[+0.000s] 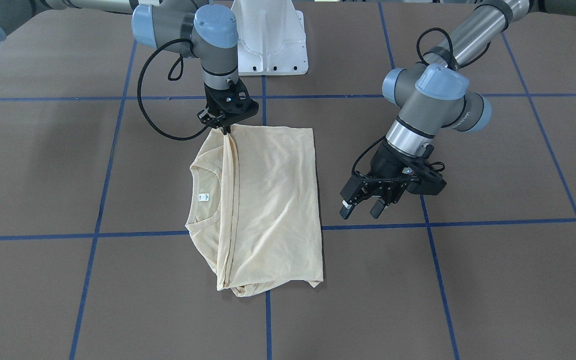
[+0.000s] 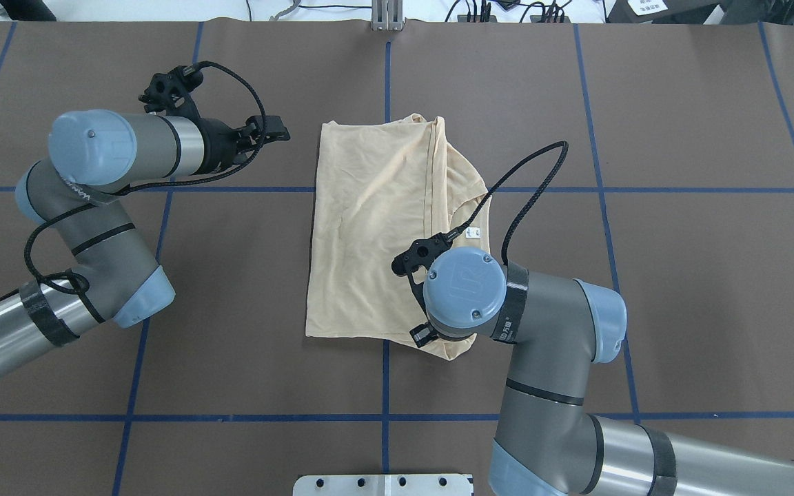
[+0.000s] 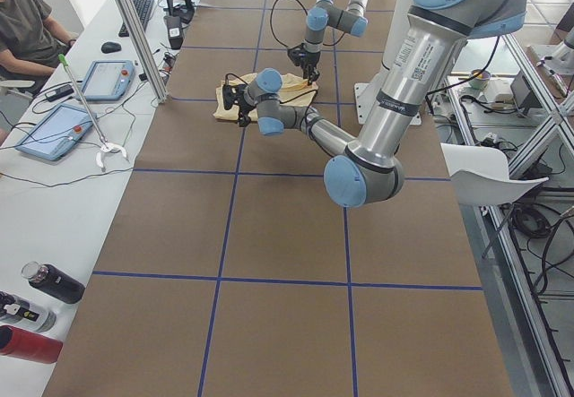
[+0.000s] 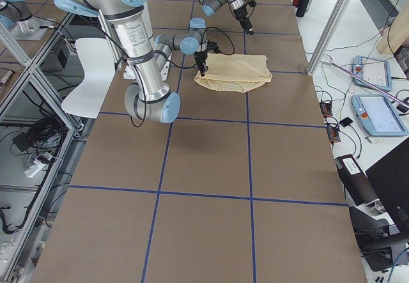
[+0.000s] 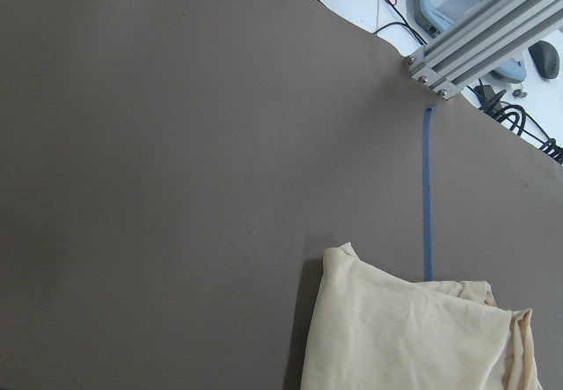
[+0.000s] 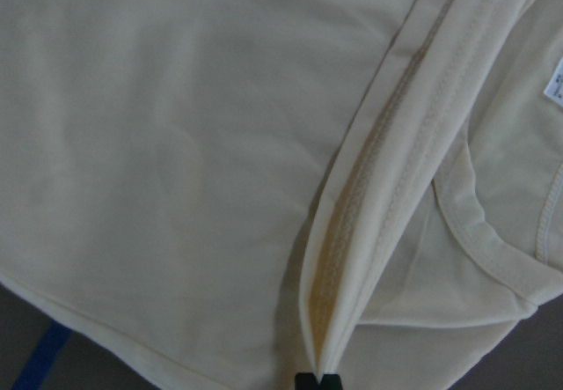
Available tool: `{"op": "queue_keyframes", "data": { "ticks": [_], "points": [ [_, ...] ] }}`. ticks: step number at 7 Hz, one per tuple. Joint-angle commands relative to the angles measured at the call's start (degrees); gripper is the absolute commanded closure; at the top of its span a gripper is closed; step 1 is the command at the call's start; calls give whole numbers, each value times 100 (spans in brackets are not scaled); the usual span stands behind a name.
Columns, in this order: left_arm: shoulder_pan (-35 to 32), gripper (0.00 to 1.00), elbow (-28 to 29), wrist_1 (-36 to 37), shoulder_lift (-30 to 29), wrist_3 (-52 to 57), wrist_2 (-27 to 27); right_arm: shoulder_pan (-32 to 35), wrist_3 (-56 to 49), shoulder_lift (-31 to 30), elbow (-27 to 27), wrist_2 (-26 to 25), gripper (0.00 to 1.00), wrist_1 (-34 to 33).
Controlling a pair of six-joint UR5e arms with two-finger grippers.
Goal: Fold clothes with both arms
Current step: 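Grasp the folded edge near the collar with the right gripper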
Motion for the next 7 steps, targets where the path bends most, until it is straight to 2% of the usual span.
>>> {"op": "queue_keyframes", "data": {
  "ticks": [1, 2, 3, 4, 6, 7],
  "points": [
    [6, 1, 3, 0, -6, -98, 7, 98, 4, -76, 268, 27, 100, -257],
    [15, 1, 3, 0, -6, -150, 7, 125, 12, -346, 540, 19, 100, -373],
    [15, 1, -15, 0, -24, -194, 16, -22, 508, -531, 587, -25, 100, -339],
    [24, 1, -15, 0, -24, -247, 59, -285, 1070, -577, 535, -34, 100, -330],
    [24, 1, -15, -9, -15, -247, 77, -244, 1418, -560, 517, -25, 100, -321],
    [24, 1, -6, 0, -24, -256, 95, -157, 1427, -568, 499, -25, 49, -330]
  ]
}}
